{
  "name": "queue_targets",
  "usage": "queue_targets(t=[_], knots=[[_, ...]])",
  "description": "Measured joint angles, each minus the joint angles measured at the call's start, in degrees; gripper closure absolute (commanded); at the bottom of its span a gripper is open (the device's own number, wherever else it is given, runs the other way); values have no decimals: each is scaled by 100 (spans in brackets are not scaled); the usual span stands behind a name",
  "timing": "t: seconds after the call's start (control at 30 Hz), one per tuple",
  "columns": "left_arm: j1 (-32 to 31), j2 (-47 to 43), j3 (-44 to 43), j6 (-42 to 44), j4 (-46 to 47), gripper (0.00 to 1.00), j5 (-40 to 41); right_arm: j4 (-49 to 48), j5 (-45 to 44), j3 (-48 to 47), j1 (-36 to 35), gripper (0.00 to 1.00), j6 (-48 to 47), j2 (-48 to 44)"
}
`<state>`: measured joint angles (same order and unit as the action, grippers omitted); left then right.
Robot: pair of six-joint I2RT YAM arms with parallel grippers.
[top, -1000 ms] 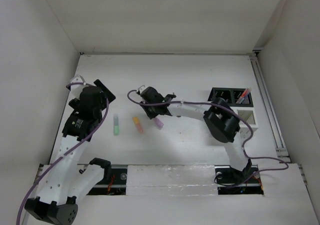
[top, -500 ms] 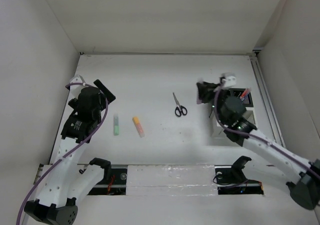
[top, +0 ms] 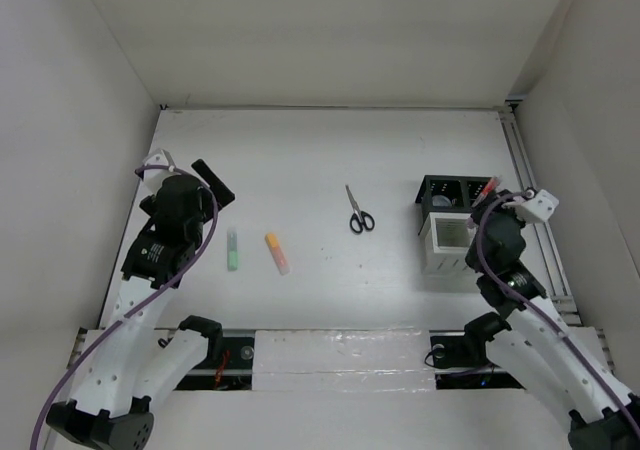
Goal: Sort the stationery into containers
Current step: Place the pen in the storage box.
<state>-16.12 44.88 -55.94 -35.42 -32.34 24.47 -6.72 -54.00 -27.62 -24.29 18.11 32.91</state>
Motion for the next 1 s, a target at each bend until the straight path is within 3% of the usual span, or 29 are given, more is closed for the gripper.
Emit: queue_targets(t=[0.2, 0.37, 0.73, 1.0], knots=[[-105, 0, 0, 11, 0, 1, -37, 1550, -973, -584, 24, 100, 1390, 1300], [-105, 39, 0, 13, -2, 1, -44, 2269, -1375, -675, 35, 100, 2240, 1373], [-105, 111, 0, 28, 46, 1, -114, 2581, -1720, -684, 450, 100, 2509, 761], [-105, 111, 0, 63, 46, 1, -164, 2623, -2011, -723, 798, 100, 2682, 1464]])
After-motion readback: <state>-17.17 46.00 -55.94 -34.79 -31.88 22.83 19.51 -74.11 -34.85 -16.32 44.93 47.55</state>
